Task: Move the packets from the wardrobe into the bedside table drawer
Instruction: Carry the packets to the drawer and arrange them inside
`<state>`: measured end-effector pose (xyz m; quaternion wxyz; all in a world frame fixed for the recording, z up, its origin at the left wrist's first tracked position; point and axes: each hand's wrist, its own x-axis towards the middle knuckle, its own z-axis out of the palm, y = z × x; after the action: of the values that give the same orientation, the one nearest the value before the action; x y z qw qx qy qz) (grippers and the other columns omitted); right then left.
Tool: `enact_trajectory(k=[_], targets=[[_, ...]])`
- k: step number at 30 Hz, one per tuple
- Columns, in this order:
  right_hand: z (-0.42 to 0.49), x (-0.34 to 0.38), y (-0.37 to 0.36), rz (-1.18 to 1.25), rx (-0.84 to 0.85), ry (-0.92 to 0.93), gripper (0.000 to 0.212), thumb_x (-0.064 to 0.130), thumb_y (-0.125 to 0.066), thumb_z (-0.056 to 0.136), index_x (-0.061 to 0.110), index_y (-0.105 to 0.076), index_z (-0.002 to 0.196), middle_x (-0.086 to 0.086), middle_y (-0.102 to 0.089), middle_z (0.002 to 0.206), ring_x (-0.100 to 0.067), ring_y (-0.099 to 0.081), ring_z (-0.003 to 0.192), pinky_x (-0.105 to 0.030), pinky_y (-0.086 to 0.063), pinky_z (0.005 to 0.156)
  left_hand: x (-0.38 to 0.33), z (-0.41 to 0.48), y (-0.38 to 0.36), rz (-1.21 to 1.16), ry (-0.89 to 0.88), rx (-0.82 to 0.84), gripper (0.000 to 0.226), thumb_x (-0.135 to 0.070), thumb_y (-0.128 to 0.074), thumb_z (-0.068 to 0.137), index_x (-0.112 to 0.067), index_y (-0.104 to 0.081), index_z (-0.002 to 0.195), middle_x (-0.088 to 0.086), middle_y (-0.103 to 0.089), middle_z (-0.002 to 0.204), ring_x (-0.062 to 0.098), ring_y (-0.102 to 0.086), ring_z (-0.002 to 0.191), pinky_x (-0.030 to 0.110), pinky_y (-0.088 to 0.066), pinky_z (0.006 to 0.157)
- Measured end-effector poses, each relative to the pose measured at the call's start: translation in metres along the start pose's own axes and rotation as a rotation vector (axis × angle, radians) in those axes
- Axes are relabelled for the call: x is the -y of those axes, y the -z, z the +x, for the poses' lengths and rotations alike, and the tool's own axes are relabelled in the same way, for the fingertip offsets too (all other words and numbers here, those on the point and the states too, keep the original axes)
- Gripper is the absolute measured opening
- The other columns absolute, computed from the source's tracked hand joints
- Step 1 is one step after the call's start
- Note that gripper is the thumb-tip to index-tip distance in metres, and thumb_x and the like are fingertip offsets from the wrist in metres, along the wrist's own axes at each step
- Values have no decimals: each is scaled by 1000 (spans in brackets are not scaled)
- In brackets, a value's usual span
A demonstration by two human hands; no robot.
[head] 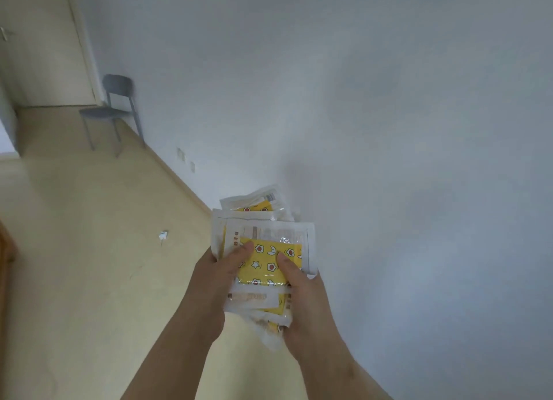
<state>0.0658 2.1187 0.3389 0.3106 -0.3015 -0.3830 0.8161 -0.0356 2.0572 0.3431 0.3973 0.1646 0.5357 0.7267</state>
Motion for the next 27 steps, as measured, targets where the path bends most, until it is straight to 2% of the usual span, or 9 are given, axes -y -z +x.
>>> enact_trajectory(k=[5,9,14,19,27], targets=[[99,12,-63,-8,93,-54,33,14,-62,85,9,-62,118,-20,-71,101,-39,-70,87,-46,-59,66,-50,92,34,-23,-36,-76,23,-18,-60,87,-12,-67,108,14,-74,97,33,-71,85,41,-59,67],[172,-3,-106,-54,177,-158,29,11,-61,85,9,-64,114,-20,-72,99,-39,-70,85,-50,-58,70,-73,146,80,-31,-31,-181,26,-16,-61,85,-6,-66,108,17,-73,97,36,-70,87,46,-56,77],[272,-30,-163,-96,344,-274,33,11,-63,83,11,-63,116,-20,-69,107,-42,-66,96,-61,-50,87,-94,222,138,-24,-87,-366,21,-19,-59,89,-9,-66,106,15,-73,96,35,-71,86,49,-55,80],[393,-33,-211,-145,398,-292,28,11,-61,87,13,-63,115,-19,-70,104,-42,-68,93,-61,-51,83,-124,329,165,-23,-110,-457,23,-21,-58,90,-9,-66,108,16,-73,98,36,-70,88,54,-53,85],[550,-41,-316,-237,506,-404,24,12,-64,87,15,-64,111,-15,-72,99,-38,-70,88,-56,-56,75,-189,471,229,-97,-157,-660,18,-19,-61,88,-12,-66,103,12,-74,94,32,-72,82,41,-58,69]])
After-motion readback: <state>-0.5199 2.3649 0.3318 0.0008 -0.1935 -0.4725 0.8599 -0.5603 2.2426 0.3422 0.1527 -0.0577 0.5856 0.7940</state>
